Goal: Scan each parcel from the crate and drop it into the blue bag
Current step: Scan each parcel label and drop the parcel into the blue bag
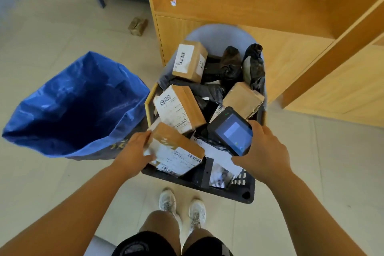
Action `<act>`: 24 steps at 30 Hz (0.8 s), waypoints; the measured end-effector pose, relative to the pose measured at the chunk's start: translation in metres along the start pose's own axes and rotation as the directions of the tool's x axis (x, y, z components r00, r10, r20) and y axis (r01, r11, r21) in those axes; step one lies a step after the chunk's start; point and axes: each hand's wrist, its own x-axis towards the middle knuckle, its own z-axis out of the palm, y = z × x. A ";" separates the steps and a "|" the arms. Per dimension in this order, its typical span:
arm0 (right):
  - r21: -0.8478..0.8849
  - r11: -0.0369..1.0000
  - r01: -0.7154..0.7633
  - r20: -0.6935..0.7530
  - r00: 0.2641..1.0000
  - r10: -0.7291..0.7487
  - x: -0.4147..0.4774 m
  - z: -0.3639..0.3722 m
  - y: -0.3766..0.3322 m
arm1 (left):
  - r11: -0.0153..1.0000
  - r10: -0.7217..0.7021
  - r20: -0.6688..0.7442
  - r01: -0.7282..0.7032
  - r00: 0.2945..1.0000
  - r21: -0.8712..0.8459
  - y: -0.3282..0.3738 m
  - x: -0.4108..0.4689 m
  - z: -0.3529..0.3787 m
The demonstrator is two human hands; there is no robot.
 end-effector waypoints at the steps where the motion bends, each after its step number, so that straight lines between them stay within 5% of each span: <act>1: 0.011 1.000 -0.023 0.001 1.000 0.023 -0.002 0.003 0.000 | 1.000 0.011 0.007 -0.011 1.000 -0.004 -0.002 0.002 -0.001; 8: 0.165 0.978 -0.129 -0.073 0.987 0.143 -0.013 0.019 -0.027 | 0.971 0.051 0.059 -0.035 0.997 -0.236 -0.021 0.002 -0.018; 15: 0.351 0.926 -0.137 -0.276 0.930 0.242 -0.018 0.029 -0.121 | 0.752 0.012 0.071 0.038 0.997 -0.659 -0.072 0.006 -0.074; 19: 0.473 0.874 -0.110 -0.303 0.911 0.278 -0.028 0.038 -0.196 | 0.708 0.056 0.075 0.013 0.996 -0.706 -0.122 0.017 -0.129; 24: 0.338 0.935 -0.111 -0.212 0.959 0.190 -0.040 0.050 -0.267 | 0.694 0.007 -0.002 -0.007 1.000 -0.720 -0.177 0.016 -0.178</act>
